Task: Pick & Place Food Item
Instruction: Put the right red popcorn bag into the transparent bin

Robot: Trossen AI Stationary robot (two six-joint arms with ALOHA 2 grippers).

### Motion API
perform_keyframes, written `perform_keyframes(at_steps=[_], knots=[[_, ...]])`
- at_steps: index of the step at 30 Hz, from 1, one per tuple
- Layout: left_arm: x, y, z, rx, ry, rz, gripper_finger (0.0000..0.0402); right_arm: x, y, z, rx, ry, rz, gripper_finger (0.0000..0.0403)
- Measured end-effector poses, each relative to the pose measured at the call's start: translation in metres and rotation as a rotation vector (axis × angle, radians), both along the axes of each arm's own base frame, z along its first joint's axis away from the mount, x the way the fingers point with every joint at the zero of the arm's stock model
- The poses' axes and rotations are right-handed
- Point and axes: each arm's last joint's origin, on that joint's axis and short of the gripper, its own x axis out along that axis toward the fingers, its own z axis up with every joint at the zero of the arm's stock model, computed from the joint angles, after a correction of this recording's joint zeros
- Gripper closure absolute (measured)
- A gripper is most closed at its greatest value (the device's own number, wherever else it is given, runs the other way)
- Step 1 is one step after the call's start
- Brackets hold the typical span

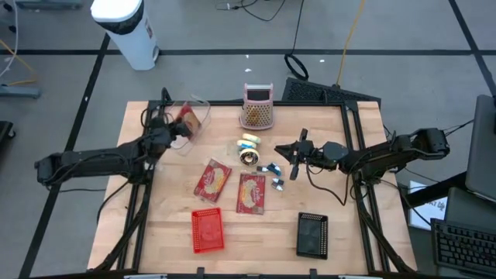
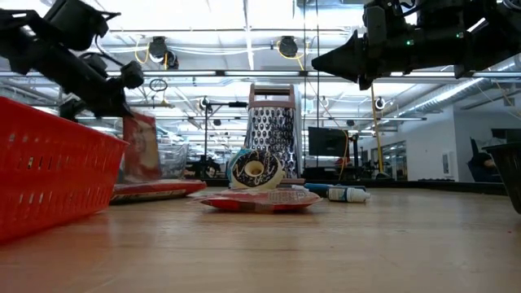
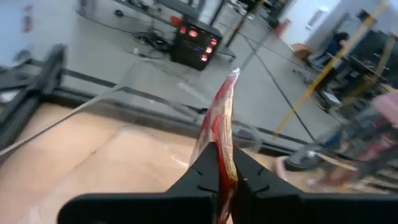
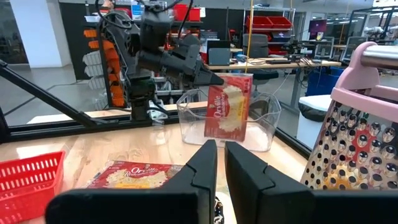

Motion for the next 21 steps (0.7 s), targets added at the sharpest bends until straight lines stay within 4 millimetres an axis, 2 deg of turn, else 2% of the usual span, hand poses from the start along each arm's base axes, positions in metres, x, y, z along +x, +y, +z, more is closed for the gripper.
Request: perform_keyframes(at_steps=[6, 15, 18, 21], knots=[[-0.002, 0.008, 0.031, -0.083, 0.127, -0.138, 0.0397, 0.0, 0.0, 0.0, 0.0, 0.0, 0.0, 0.0384], [-0.026, 0.012, 0.098, -0.238, 0.347, -0.204, 0.0398, 0.0, 0.0, -0.002, 0.0, 0.018, 0.0, 0.0385], [-0.029, 0.017, 0.111, -0.281, 0.403, -0.204, 0.0398, 0.0, 0.0, -0.002, 0.0, 0.018, 0.0, 0.0385], [-0.022, 0.028, 0.115, -0.316, 0.457, -0.238, 0.0399, 0.0, 0.0, -0.002, -0.004, 0.019, 0.0, 0.0385]])
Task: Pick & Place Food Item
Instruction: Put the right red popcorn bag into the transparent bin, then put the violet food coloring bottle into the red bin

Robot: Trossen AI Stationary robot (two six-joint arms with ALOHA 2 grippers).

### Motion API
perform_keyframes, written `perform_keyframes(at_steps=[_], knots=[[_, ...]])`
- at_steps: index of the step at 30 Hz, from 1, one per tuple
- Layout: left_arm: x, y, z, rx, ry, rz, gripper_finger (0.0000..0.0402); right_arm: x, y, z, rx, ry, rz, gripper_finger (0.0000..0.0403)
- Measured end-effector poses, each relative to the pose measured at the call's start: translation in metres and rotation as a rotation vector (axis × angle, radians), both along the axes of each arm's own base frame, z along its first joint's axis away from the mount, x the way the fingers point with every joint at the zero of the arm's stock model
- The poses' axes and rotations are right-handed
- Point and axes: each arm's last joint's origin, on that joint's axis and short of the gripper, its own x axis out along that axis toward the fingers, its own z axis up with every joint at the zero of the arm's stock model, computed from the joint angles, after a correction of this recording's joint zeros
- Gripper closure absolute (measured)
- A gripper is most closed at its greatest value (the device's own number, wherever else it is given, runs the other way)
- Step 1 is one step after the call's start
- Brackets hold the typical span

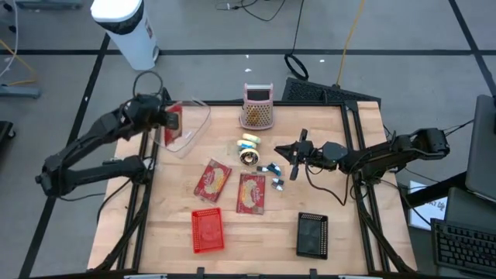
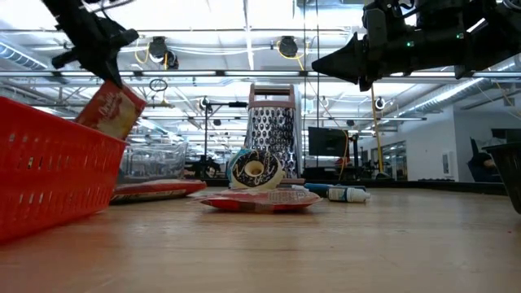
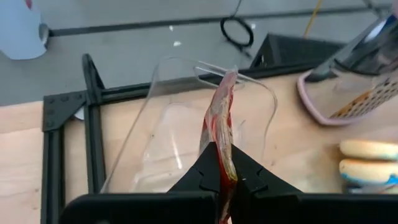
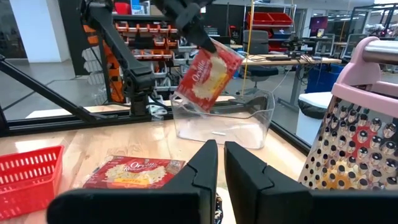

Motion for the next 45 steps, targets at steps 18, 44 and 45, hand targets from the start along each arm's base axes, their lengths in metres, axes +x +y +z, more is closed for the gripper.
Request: perform_keyframes(at_steps=[18, 44, 45], knots=[[0.066, 0.085, -0.059, -0.302, 0.336, -0.195, 0.039, 0.0, 0.0, 0.0, -0.003, 0.005, -0.002, 0.0385], [0.07, 0.071, 0.006, -0.085, 0.318, -0.291, 0.011, 0.0, 0.0, -0.001, -0.003, 0.006, -0.003, 0.0385], [0.07, 0.064, 0.019, -0.031, 0.26, -0.323, 0.0108, 0.0, 0.0, -0.001, -0.003, 0.007, -0.003, 0.0385]])
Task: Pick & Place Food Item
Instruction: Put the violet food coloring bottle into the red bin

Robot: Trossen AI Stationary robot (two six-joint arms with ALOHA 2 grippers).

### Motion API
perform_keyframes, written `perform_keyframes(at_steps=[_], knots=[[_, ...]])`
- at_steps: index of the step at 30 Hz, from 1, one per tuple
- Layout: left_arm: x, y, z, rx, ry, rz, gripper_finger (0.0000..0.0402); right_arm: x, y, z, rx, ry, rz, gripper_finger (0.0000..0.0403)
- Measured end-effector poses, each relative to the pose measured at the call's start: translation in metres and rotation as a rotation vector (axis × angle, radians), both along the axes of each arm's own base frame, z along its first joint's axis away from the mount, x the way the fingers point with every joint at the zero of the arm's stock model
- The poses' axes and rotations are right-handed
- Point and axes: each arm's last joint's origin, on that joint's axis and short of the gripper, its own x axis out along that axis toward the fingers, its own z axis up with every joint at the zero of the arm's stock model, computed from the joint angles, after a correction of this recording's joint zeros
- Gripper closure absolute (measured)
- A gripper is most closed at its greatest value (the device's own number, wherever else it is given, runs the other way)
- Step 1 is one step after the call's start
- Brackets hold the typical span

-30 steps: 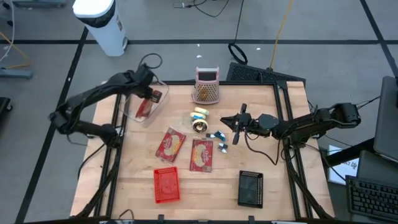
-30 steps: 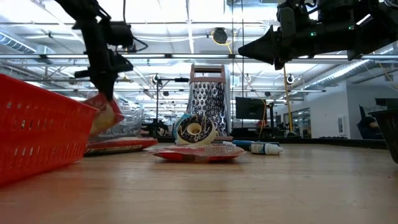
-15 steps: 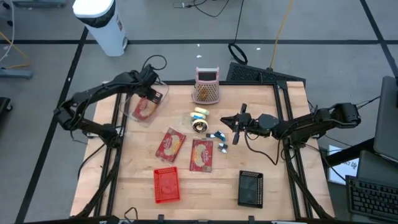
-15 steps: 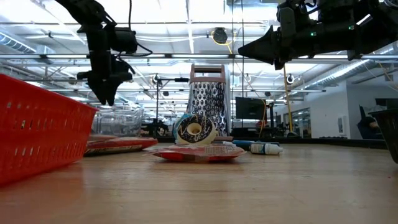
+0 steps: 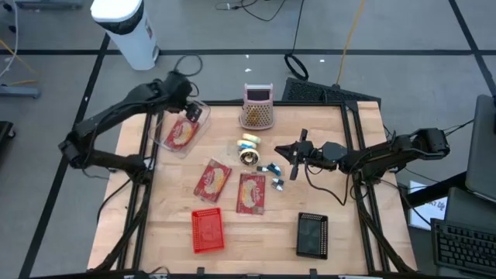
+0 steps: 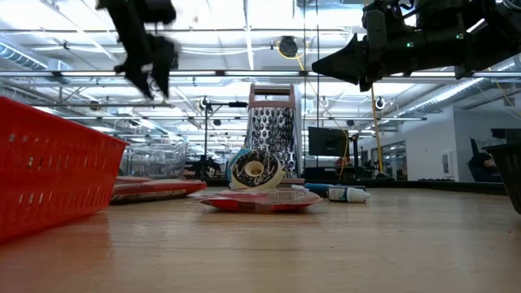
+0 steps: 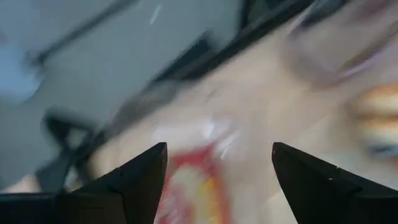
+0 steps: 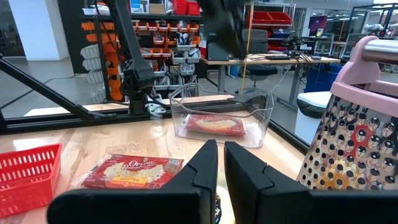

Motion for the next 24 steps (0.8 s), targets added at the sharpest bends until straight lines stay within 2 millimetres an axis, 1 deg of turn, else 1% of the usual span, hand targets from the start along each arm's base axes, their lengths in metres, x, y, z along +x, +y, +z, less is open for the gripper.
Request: perform_keyframes(at_steps=[2, 4, 6, 8, 10, 12, 15, 17, 20, 22, 24], knots=[[0.0, -0.016, 0.021, 0.095, -0.145, -0.082, 0.0106, 0.0, 0.0, -0.001, 0.0, 0.008, 0.0, 0.0385], [-0.002, -0.034, 0.034, 0.188, -0.264, -0.155, 0.0106, 0.0, 0.0, -0.002, 0.0, 0.018, 0.001, 0.0385], [-0.005, -0.052, 0.041, 0.257, -0.366, -0.224, 0.0105, 0.0, 0.001, -0.004, 0.0, 0.041, 0.012, 0.0385], [-0.01, -0.067, 0.04, 0.304, -0.468, -0.273, 0.0105, 0.0, 0.003, -0.008, -0.008, 0.083, 0.087, 0.0385], [-0.015, -0.081, 0.033, 0.323, -0.554, -0.308, 0.0105, 0.001, 0.006, -0.011, -0.018, 0.119, 0.191, 0.0385], [-0.018, -0.091, 0.023, 0.326, -0.632, -0.337, 0.0105, 0.002, 0.007, -0.016, -0.013, 0.147, 0.251, 0.0385], [-0.018, -0.101, 0.004, 0.302, -0.712, -0.36, 0.0105, 0.005, 0.008, -0.024, 0.014, 0.197, 0.268, 0.0383], [-0.018, -0.105, -0.008, 0.292, -0.745, -0.356, 0.0105, 0.01, 0.008, -0.029, 0.043, 0.266, 0.26, 0.0376], [-0.015, -0.106, -0.022, 0.284, -0.762, -0.337, 0.0105, 0.02, 0.007, -0.036, 0.07, 0.446, 0.198, 0.0349], [-0.014, -0.106, -0.032, 0.264, -0.742, -0.324, 0.0105, 0.025, 0.006, -0.043, 0.076, 0.573, 0.144, 0.0321], [-0.011, -0.105, -0.039, 0.249, -0.731, -0.307, 0.0105, 0.031, 0.004, -0.048, 0.085, 0.658, 0.071, 0.0289]])
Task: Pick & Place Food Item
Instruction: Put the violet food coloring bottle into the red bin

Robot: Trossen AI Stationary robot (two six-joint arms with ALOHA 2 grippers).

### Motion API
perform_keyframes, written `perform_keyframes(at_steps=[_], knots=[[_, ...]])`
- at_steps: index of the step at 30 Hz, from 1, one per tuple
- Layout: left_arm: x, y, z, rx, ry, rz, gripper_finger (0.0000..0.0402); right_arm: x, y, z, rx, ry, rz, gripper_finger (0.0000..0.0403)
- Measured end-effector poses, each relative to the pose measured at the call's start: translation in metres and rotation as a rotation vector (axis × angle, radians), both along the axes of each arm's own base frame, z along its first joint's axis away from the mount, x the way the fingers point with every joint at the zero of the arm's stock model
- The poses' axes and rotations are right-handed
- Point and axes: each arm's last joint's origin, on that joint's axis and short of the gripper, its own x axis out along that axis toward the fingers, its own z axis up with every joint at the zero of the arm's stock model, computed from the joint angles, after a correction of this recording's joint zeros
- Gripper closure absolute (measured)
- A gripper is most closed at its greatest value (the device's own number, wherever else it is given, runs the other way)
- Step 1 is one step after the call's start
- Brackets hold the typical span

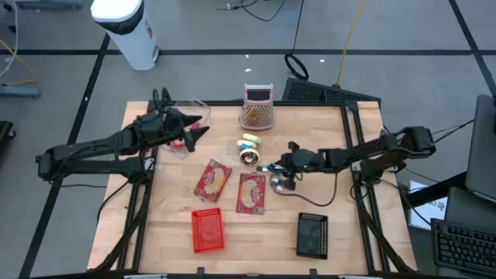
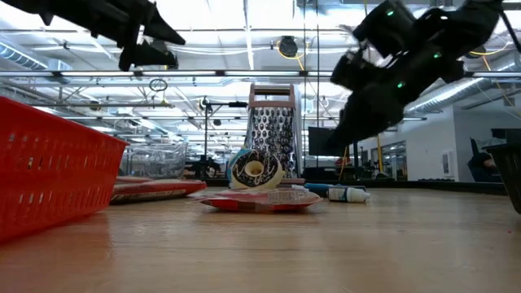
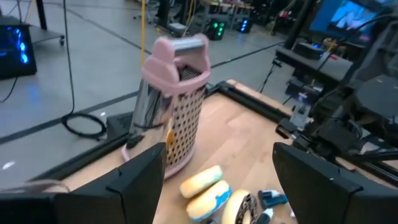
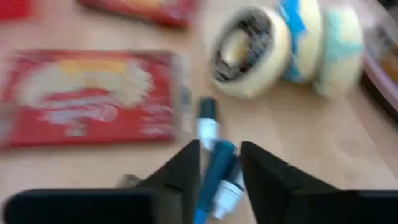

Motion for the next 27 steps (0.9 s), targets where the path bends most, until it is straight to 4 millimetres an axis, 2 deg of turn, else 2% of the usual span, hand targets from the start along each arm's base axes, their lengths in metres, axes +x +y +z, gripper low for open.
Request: perform_keyframes(at_steps=[4, 8, 22, 27], knots=[[0.003, 0.001, -0.012, -0.043, 0.031, 0.015, 0.0105, 0.004, -0.004, -0.01, -0.003, 0.057, -0.09, 0.0233], [0.008, 0.003, -0.018, -0.055, 0.06, 0.016, 0.0105, 0.005, -0.011, -0.02, 0.035, 0.079, -0.141, 0.0212], [0.027, 0.009, -0.03, -0.052, 0.103, 0.015, 0.0105, 0.008, -0.019, -0.045, 0.075, 0.168, -0.144, 0.0248], [0.032, 0.01, -0.033, -0.054, 0.104, 0.015, 0.0105, 0.009, -0.019, -0.048, 0.075, 0.176, -0.145, 0.0261]])
